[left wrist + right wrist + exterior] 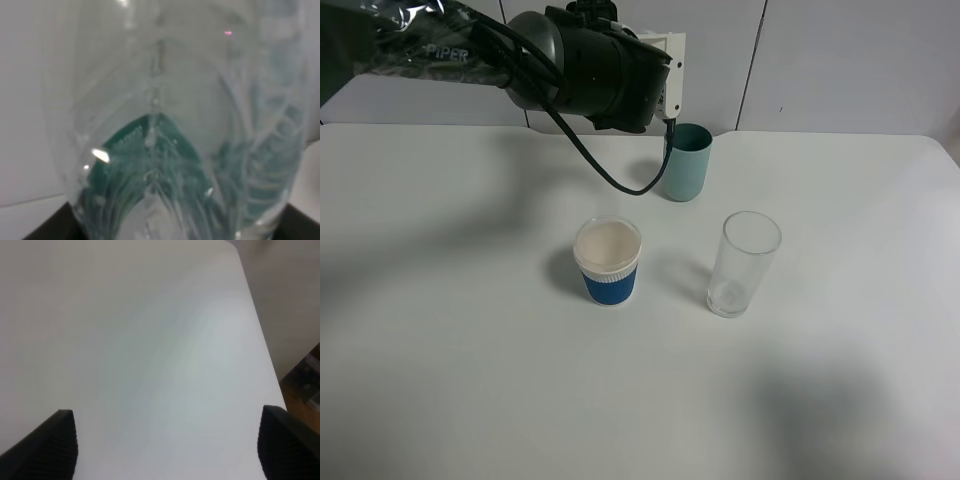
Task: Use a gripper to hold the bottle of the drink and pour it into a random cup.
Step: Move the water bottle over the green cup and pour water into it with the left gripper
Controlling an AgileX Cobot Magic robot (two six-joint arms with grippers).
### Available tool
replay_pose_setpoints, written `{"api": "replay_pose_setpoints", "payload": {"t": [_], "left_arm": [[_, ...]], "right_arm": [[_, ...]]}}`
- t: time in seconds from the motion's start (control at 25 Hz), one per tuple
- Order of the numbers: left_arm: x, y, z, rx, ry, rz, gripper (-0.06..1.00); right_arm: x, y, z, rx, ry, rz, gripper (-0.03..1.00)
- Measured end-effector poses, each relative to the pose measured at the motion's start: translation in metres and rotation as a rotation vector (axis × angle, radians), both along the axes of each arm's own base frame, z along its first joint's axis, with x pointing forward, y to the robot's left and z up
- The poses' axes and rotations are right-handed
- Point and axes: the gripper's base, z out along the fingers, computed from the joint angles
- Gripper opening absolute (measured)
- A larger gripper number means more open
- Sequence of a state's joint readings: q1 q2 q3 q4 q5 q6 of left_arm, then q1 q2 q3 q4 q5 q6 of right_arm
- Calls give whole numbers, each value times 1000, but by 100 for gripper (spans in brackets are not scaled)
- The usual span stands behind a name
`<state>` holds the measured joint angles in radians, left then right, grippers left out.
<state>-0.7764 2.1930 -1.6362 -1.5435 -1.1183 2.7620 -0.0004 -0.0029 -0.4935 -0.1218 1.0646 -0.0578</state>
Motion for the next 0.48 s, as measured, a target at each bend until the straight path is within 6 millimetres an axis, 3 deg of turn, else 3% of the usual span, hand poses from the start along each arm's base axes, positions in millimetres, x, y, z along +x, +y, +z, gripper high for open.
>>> {"api": "replay_pose_setpoints", "payload": {"t": [0.48], "left_arm": [[1,-1,1,18,-12,-11,51]], "right_arm": [[0,0,0,0,0,0,74]]}}
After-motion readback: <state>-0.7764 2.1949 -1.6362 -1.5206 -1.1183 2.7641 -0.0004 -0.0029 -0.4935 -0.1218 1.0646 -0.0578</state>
